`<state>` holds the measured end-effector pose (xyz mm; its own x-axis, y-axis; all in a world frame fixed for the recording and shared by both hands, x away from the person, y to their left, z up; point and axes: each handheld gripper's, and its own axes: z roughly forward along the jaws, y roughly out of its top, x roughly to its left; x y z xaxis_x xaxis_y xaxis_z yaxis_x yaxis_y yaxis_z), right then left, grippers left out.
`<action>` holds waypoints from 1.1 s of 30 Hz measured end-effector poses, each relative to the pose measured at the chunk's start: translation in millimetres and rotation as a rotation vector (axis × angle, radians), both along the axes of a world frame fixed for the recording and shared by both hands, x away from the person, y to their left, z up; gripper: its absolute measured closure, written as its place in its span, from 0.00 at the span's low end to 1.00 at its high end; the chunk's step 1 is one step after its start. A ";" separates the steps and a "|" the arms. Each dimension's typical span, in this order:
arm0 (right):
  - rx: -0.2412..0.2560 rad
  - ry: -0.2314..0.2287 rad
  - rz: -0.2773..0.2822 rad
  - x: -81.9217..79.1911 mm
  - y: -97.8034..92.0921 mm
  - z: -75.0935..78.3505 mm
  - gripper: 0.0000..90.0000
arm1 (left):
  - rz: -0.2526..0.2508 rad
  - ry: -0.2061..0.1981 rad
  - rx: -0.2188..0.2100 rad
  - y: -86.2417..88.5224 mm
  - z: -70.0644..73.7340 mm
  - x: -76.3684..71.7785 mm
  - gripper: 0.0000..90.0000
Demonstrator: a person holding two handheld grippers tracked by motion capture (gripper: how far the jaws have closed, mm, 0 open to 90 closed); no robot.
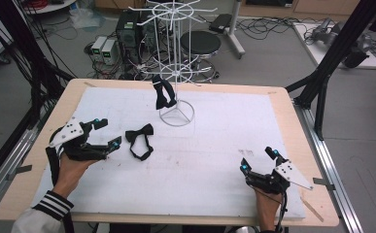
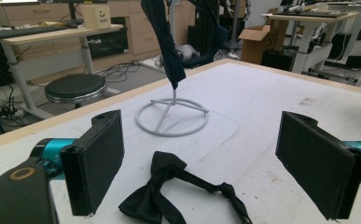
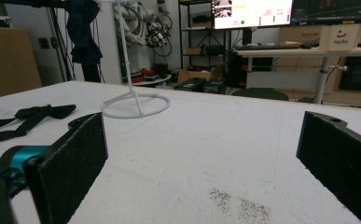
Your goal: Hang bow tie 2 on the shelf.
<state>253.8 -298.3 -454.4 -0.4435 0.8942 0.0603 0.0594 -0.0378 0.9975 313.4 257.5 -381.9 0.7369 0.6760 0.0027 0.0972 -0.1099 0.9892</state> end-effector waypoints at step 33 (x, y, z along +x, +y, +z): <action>0.002 0.005 0.000 -0.3 0.1 0.1 0.01 | -0.076 0.114 0.241 -24.2 16.8 40.1 0.17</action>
